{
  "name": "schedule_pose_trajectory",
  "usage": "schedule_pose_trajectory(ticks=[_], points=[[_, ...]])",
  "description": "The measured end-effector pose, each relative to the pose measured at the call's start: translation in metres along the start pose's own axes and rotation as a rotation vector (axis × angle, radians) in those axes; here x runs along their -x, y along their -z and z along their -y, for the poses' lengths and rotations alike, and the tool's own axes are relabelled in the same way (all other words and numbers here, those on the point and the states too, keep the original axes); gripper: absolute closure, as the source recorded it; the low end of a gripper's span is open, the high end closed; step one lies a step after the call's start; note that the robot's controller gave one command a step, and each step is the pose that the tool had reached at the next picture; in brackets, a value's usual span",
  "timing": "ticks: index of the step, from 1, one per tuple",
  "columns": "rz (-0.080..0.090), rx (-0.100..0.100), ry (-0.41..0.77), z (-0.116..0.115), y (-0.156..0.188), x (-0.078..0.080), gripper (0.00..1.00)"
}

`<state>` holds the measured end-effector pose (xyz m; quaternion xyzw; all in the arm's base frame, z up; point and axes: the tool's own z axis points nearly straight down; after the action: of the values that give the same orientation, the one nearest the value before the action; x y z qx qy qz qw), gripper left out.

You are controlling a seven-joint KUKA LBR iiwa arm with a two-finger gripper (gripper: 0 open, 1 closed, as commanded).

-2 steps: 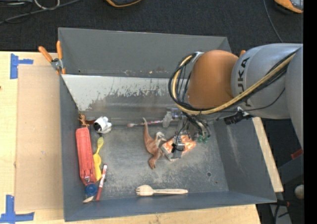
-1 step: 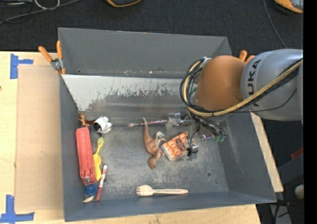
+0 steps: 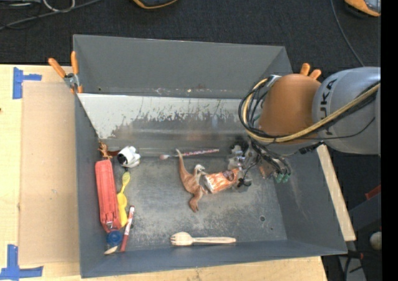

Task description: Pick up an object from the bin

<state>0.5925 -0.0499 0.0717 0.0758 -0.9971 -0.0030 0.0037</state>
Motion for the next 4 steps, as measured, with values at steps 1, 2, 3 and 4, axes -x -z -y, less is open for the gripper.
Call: schedule_pose_trajectory(ticks=[1,2,3,4], points=[[0.000,0.000,-0.001,0.000,0.000,0.000,1.00],[-0.001,0.001,0.143,0.010,0.043,-0.005,1.00],[-0.003,0.002,0.076,-0.014,0.099,0.007,1.00],[0.004,-0.001,0.154,-0.011,0.047,0.018,1.00]])
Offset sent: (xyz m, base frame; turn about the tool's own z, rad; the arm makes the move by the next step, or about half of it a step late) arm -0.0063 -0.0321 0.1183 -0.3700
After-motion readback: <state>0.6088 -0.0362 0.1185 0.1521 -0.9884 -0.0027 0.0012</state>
